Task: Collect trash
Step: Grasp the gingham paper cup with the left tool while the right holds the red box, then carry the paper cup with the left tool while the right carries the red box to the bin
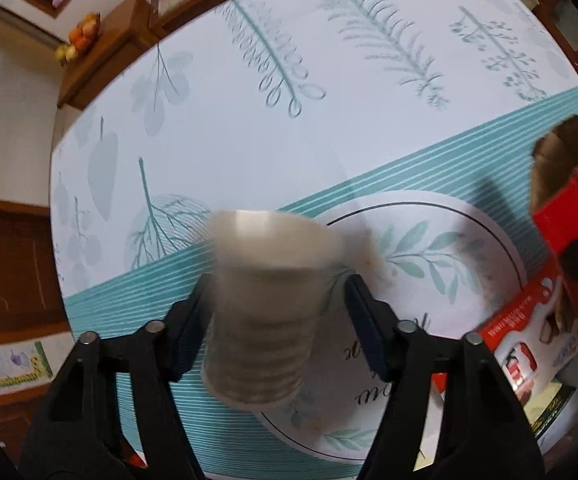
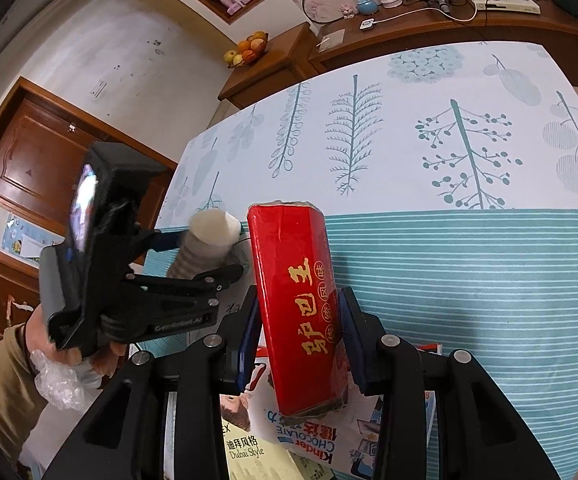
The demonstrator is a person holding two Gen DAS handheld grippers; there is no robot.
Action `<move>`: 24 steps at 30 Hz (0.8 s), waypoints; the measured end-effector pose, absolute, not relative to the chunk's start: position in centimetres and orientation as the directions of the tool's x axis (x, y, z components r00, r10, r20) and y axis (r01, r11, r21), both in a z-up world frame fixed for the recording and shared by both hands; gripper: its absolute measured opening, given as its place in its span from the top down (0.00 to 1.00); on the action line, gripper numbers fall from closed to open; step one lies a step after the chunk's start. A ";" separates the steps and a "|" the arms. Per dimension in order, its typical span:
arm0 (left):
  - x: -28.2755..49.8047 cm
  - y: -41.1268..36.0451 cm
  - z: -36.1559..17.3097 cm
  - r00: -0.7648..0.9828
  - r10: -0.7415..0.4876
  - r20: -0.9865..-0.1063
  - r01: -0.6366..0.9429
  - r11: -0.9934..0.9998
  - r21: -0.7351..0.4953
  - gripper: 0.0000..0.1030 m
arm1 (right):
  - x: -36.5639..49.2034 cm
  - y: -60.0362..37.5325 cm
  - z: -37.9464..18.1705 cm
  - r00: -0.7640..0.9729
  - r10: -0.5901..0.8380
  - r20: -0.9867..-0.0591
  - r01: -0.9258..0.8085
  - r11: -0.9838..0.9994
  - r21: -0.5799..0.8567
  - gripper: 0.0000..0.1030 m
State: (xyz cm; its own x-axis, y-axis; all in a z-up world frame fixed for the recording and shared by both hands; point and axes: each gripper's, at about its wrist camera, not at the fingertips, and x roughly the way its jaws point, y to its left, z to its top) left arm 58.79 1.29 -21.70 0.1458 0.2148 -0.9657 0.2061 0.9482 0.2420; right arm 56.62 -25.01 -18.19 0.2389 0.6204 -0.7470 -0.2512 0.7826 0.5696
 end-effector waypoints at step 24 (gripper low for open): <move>47.8 1.4 -14.1 0.238 0.168 -0.957 0.104 0.975 0.197 0.68 | 48.7 -23.3 -12.1 0.314 0.618 -0.720 -0.279 0.785 0.553 0.64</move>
